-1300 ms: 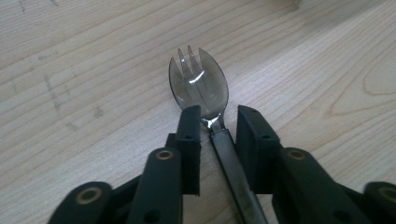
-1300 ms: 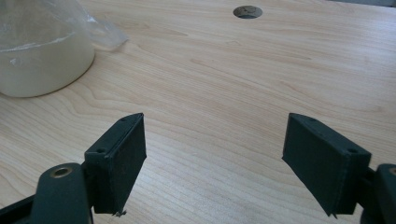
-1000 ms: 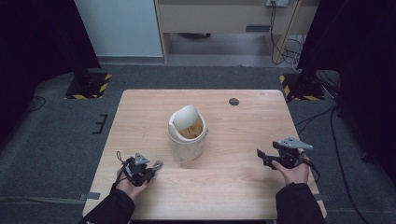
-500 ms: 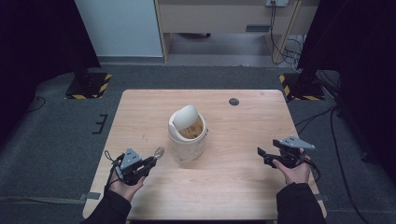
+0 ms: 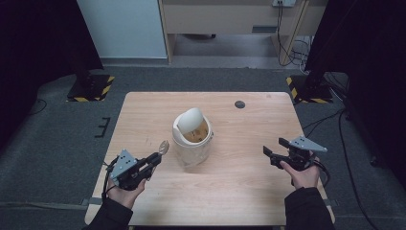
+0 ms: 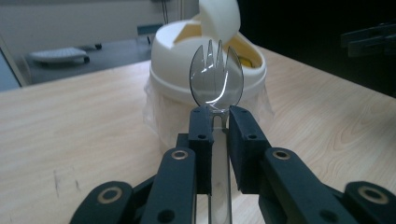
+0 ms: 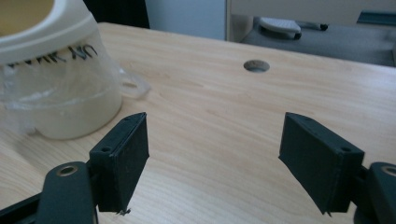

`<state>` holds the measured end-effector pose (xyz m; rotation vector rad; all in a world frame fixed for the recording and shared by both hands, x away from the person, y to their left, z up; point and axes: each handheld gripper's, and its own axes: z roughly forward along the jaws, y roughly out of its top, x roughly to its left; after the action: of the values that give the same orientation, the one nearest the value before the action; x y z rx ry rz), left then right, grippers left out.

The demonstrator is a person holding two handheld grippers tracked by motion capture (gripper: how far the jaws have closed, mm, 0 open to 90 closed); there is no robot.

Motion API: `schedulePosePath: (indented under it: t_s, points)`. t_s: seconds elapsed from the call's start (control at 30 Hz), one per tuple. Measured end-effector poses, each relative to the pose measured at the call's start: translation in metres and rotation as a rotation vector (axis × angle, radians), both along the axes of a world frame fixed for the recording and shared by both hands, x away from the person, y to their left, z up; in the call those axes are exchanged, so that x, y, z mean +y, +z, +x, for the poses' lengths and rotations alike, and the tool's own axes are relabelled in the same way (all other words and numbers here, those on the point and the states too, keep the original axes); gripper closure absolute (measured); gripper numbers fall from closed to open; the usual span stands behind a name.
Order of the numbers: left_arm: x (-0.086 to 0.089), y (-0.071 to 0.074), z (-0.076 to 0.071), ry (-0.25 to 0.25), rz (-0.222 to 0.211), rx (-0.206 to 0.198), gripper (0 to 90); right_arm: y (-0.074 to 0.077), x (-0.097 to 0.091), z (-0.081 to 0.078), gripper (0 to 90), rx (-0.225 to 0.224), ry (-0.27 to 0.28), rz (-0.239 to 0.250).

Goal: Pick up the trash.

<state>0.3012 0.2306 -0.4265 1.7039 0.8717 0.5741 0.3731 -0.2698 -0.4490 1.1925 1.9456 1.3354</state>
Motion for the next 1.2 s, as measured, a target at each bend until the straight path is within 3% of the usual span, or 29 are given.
schedulePosePath:
  t_s: [0.2, 0.3, 0.7, 0.87, 1.03, 1.2]
  points:
    - [-0.007, 0.009, 0.001, -0.011, -0.016, -0.045, 79.6, 0.016, 0.003, -0.001, 27.2, -0.052, 0.003, 0.055]
    - [-0.013, 0.013, 0.002, -0.022, -0.014, -0.061, 79.7, 0.024, 0.006, -0.001, 28.0, -0.067, 0.016, 0.057]
    - [-0.051, 0.033, 0.01, -0.102, -0.028, -0.12, 79.6, 0.065, 0.021, -0.001, 31.8, -0.143, 0.025, 0.138]
    - [-0.066, 0.035, 0.012, -0.126, -0.036, -0.127, 79.6, 0.07, 0.026, -0.002, 33.8, -0.147, 0.03, 0.168]
    - [-0.082, 0.036, 0.015, -0.15, -0.033, -0.137, 79.6, 0.073, 0.03, -0.006, 37.3, -0.15, 0.075, 0.223]
    - [-0.099, 0.038, 0.018, -0.172, -0.032, -0.154, 79.6, 0.079, 0.035, -0.01, 39.5, -0.155, 0.112, 0.243]
